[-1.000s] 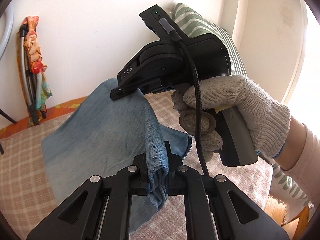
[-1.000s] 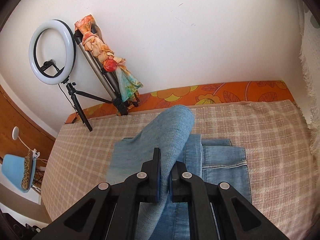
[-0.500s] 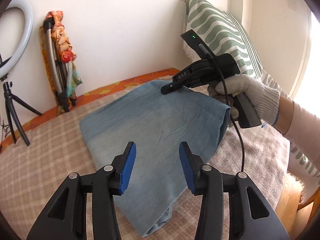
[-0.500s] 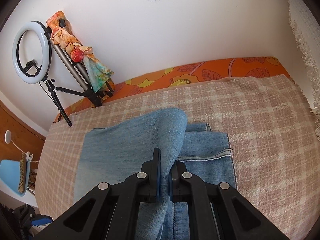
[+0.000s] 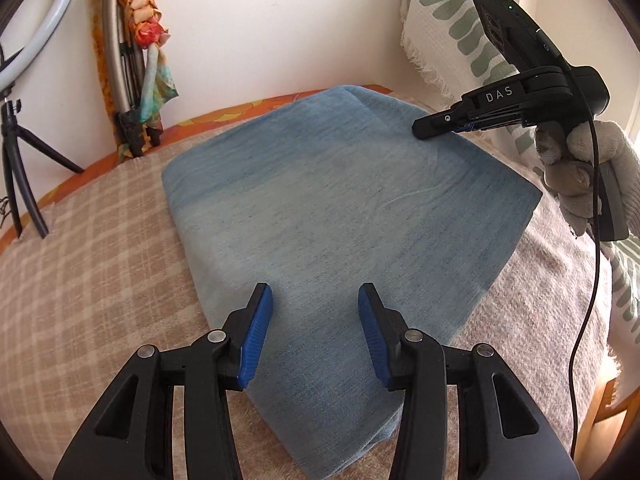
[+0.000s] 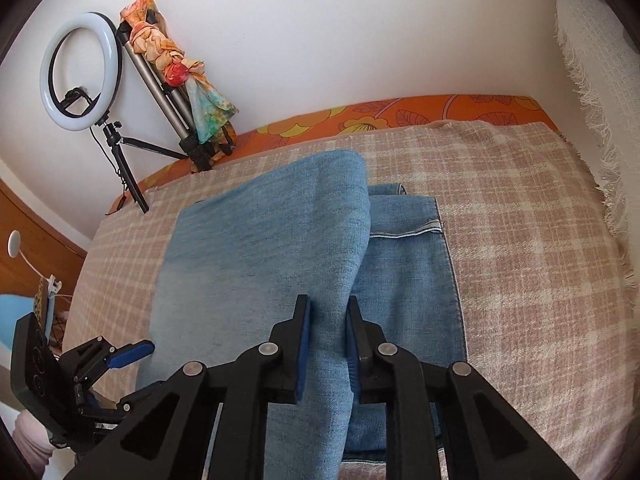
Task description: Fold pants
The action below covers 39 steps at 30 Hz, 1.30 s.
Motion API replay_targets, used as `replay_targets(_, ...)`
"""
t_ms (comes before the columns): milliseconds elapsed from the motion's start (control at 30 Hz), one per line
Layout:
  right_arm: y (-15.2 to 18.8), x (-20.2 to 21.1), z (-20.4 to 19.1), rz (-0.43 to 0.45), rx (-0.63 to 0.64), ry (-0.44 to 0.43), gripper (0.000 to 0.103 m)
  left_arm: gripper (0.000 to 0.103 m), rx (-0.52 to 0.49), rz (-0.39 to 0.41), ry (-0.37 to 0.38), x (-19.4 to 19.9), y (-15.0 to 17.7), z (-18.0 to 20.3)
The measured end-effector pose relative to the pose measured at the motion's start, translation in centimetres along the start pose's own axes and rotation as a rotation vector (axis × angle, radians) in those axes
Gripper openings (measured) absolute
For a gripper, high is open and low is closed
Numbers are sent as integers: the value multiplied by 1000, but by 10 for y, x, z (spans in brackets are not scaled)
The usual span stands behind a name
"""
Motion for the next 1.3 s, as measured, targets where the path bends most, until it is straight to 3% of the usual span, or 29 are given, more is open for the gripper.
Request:
replay_targets(100,-9,8,-4,46,34,84,3,45,22,4,-2,4,-3,-2)
replay_targets(200,-21,15,-2,76,79,161,2,53,48,16,-14,10,-6,-7)
replay_targets(433,-15,-17,36,-5,89,314,0,59,118,24,-32,12,-14,-25)
replay_targets(667,-2,-17,66,-11,-2,189,3,59,157,21,-27,7,-17,-40)
replay_targets(767,-5,-3,69,15,-16,165,29,60,230,11,9,3,-17,-55)
replay_targets(900,-13,14,59,50,-12,80,40,60,323,-14,60,-4,-16,-72)
replay_targets(967,-17,17,55,58,-4,64,59,60,346,-18,80,-7,-16,-75)
replay_targets(1000,-20,17,55,63,4,64,75,60,359,-24,91,-8,-16,-76)
replay_targets(1033,-22,16,54,67,15,58,83,60,370,-31,103,-10,-16,-76)
replay_targets(1300,-24,-23,66,-63,-31,-108,86,60,388,-70,161,-24,-14,-65)
Point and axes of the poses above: each gripper's, at about its wrist camera, not at the fingertips, and x roughly against the way its jaws point, z to its right, y to its underside, the point moved 10 cm from there along -x, roughly the way its jaws point, and after that the axes turned 9 degrees about -z, right-handed, at the moved point
